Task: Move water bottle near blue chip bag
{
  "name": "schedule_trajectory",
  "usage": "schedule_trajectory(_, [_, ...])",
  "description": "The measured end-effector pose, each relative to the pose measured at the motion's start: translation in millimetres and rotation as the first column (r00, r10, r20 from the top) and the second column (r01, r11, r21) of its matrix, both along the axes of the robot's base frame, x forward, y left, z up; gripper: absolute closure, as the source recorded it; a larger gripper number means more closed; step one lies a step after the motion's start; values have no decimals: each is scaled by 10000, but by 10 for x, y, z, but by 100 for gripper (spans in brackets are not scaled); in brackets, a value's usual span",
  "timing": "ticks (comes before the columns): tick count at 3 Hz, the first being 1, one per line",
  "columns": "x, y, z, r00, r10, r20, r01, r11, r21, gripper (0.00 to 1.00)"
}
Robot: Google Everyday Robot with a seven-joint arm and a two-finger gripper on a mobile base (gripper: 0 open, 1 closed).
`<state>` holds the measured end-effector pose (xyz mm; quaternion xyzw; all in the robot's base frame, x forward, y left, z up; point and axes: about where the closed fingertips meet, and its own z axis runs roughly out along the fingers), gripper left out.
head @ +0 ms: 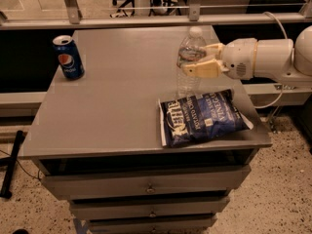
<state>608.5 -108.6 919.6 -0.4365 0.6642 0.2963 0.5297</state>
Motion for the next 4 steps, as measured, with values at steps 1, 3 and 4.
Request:
schedule_trajectory(1, [-56, -7, -57, 9998, 135, -168, -138, 9997, -193, 83])
schedule_trajectory(3, [-138, 7, -84, 9988, 367, -338, -375, 9990, -236, 36])
schedule_trajectory(4, [-153, 15, -68, 9981, 470, -393, -481, 9985, -279, 12])
